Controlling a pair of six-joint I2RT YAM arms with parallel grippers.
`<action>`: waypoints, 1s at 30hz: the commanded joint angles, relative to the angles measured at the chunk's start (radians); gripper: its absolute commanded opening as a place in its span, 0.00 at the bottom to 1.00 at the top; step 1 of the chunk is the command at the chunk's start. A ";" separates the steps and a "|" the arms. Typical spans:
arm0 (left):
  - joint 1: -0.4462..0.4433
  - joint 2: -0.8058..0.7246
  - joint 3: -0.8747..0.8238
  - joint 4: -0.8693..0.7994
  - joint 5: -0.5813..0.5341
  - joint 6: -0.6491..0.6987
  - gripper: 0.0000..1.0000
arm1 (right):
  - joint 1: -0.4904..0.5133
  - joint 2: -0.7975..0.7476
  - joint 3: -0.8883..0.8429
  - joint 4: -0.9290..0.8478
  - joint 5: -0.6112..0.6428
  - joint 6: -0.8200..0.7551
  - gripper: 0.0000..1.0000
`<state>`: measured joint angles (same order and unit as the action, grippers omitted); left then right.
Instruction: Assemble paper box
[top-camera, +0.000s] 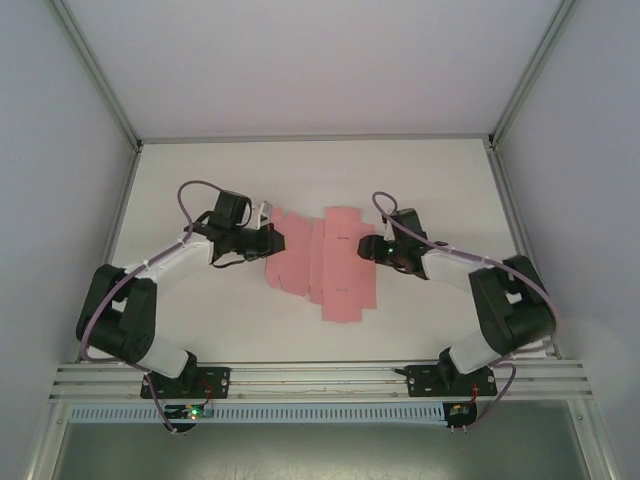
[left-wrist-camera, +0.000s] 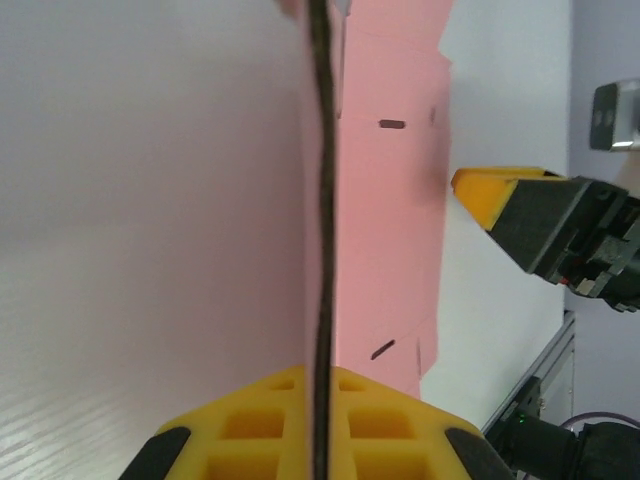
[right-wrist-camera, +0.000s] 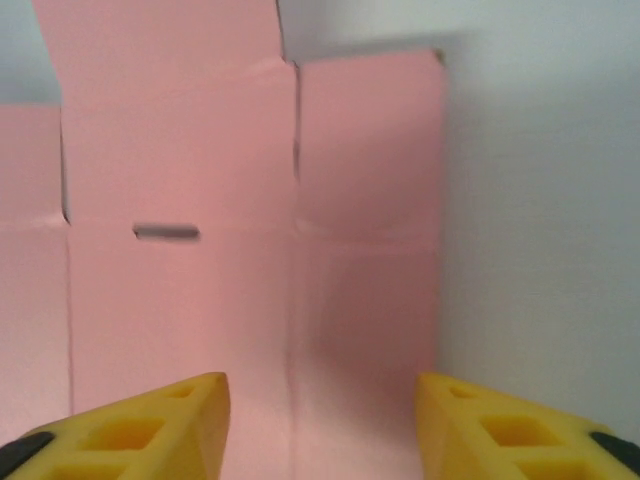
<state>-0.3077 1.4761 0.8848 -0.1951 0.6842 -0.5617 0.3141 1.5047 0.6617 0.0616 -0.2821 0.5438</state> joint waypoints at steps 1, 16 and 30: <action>-0.002 -0.119 -0.005 0.136 0.055 0.068 0.00 | -0.069 -0.129 -0.011 -0.047 -0.109 -0.090 0.64; -0.025 -0.488 -0.173 0.511 0.131 0.018 0.00 | -0.265 -0.567 -0.197 0.313 -0.581 -0.141 0.98; -0.032 -0.627 -0.274 0.698 0.098 -0.042 0.00 | -0.265 -0.507 -0.160 0.473 -0.624 -0.053 0.97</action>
<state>-0.3267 0.8539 0.6067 0.3794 0.7589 -0.5709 0.0544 0.9623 0.4427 0.4980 -0.8921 0.4706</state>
